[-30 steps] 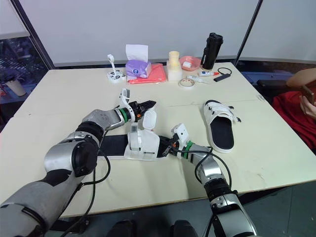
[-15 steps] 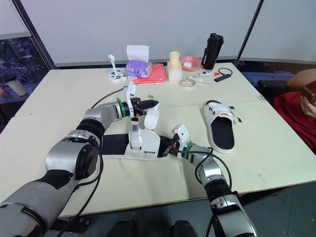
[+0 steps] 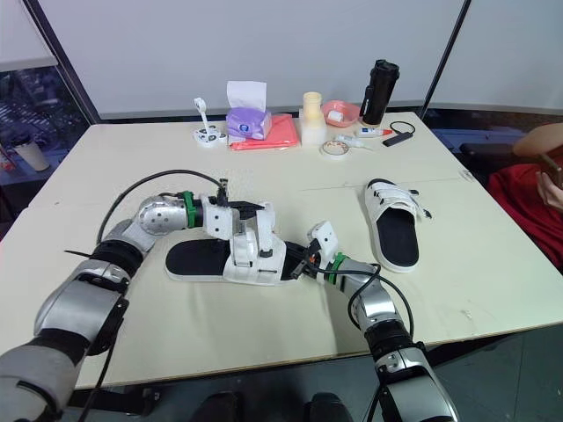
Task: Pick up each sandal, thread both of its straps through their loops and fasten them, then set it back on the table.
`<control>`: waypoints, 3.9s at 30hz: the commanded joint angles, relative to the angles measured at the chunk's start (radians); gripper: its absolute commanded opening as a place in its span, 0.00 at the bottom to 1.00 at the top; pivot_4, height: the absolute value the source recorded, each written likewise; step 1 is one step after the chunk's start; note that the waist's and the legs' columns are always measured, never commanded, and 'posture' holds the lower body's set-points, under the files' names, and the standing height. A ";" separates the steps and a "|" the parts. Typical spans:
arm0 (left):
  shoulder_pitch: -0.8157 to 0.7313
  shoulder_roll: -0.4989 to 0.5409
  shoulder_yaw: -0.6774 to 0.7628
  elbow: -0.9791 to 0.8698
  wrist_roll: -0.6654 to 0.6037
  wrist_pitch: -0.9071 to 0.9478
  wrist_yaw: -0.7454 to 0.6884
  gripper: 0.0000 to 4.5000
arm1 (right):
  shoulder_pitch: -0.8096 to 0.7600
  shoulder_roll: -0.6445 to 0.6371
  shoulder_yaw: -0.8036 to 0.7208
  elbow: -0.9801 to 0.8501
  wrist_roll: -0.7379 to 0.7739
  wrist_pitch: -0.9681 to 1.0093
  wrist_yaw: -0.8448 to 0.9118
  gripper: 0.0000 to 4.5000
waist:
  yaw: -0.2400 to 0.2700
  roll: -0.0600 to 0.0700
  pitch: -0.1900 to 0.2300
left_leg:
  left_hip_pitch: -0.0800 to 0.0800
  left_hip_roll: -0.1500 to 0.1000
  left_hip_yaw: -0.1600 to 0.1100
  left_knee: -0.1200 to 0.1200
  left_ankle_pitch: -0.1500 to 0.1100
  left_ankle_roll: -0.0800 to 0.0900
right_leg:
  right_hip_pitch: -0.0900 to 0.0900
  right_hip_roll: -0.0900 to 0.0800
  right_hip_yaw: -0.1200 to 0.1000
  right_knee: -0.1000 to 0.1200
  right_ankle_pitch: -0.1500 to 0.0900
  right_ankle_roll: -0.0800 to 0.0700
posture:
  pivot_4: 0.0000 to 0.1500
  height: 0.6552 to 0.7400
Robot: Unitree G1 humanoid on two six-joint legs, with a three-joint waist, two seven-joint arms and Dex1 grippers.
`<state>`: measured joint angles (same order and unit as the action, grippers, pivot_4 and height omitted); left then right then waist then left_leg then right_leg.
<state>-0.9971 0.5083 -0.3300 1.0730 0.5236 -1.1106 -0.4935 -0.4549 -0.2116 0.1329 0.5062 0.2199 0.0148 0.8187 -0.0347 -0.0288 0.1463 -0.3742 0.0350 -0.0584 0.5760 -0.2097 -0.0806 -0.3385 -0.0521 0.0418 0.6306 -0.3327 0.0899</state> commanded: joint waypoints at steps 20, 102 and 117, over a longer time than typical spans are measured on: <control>-0.049 0.047 -0.094 0.059 0.113 -0.047 0.341 0.99 | 0.067 -0.032 0.015 0.221 -0.092 0.061 -0.088 0.00 | -0.001 -0.001 -0.001 | 0.001 -0.003 0.006 0.001 0.000 0.000 | 0.000 0.006 -0.003 0.001 0.002 0.005 | 1.00 1.00; 0.263 -0.076 0.262 -0.882 -1.202 2.182 -0.515 0.01 | 0.050 -0.015 0.017 0.272 -0.092 0.033 -0.109 0.00 | -0.009 0.003 -0.001 | -0.001 -0.001 -0.001 -0.001 -0.003 -0.003 | -0.007 -0.009 -0.001 -0.002 -0.003 -0.008 | 1.00 1.00; 0.254 -0.103 0.270 -0.820 -1.172 2.173 -0.500 0.01 | 0.061 -0.020 0.022 0.265 -0.097 0.032 -0.112 0.00 | -0.009 0.003 -0.002 | -0.001 -0.001 -0.001 -0.001 -0.003 -0.003 | -0.008 -0.009 -0.001 -0.002 -0.003 -0.008 | 1.00 1.00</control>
<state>-0.7374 0.4090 -0.0551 0.2670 -0.6540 1.0792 -0.9826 -0.4817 -0.2030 0.1439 0.5754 0.2198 -0.0362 0.8174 -0.0437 -0.0258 0.1446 -0.3752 0.0338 -0.0595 0.5752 -0.2127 -0.0837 -0.3462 -0.0614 0.0409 0.6282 -0.3353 0.0818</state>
